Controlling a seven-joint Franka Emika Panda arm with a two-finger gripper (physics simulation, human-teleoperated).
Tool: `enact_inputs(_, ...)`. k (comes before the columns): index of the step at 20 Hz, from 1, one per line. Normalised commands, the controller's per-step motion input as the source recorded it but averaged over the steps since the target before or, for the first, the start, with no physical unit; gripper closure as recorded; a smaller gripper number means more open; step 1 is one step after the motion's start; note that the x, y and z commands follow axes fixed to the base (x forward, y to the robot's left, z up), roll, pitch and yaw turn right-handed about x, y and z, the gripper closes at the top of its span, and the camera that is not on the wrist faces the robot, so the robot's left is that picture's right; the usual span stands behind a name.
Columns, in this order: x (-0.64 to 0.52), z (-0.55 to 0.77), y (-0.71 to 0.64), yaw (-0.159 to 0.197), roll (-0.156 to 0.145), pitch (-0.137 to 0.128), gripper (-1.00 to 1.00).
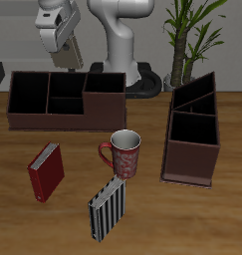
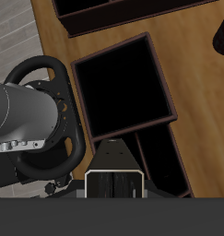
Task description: Place the yellow book into the back desk caddy's back compartment
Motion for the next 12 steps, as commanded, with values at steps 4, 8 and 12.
enact_inputs(4,0.00,-0.03,-0.10,-0.005,-0.026,0.027,1.00)
enact_inputs(8,-0.04,-0.04,-0.09,-0.005,-0.014,0.026,1.00)
enact_inputs(12,0.00,-0.06,-0.12,0.000,-0.032,0.019,1.00)
